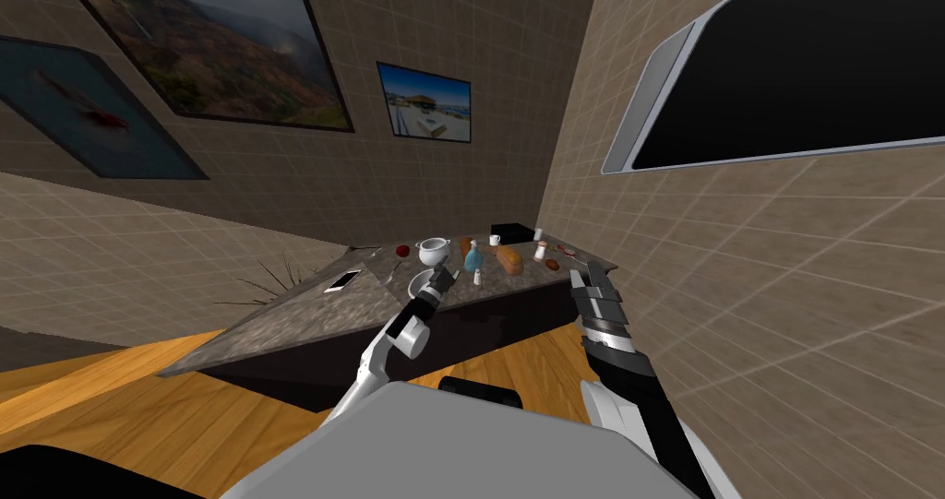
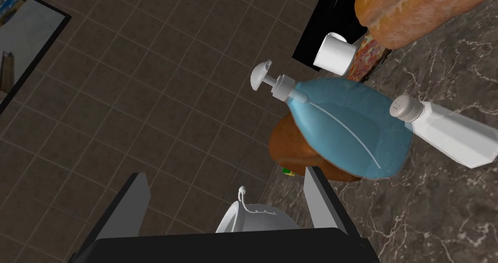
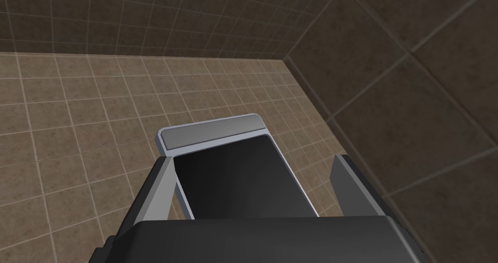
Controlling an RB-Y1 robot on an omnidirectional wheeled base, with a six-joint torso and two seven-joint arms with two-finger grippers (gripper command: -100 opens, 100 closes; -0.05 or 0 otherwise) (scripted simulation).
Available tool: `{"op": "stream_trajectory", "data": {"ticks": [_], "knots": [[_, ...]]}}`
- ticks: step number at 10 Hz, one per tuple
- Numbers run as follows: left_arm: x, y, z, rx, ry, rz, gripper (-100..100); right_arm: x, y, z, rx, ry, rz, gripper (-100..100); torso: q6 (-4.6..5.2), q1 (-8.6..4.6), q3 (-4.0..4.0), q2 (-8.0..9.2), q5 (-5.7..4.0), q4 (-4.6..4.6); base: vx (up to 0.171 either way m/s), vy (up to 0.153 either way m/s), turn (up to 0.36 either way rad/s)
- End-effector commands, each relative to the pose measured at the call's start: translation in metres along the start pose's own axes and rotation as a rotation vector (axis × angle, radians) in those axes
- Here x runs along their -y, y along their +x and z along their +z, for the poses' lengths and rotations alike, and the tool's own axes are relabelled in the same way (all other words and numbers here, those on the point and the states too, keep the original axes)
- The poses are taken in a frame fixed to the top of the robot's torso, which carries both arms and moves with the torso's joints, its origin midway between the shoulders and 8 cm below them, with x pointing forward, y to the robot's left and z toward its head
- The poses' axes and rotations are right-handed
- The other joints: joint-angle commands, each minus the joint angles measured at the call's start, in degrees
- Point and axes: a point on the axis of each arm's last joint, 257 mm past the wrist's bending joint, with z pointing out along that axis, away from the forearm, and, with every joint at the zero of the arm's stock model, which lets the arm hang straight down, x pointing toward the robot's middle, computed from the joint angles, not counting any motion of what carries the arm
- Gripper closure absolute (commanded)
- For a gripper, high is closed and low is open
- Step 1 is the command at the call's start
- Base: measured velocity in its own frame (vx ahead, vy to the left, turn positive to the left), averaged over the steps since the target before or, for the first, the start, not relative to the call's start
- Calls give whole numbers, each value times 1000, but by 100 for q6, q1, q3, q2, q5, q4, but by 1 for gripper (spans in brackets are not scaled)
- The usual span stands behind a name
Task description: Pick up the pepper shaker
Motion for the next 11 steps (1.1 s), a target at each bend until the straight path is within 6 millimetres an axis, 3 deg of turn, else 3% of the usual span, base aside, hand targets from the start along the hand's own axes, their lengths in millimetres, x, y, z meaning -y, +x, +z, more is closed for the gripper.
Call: {"op": "stream_trajectory", "data": {"ticks": [1, 11], "knots": [[-12, -6, 4, 16, -48, -27, -100, 0, 0, 0, 0, 0, 0, 0, 0, 0, 0, 0, 0, 0, 11, -28, 49], [-64, -41, 19, 118, -294, -195, -100, 0, 0, 0, 0, 0, 0, 0, 2, 6, 2, 3, 1, 0, 10, -16, 49]]}}
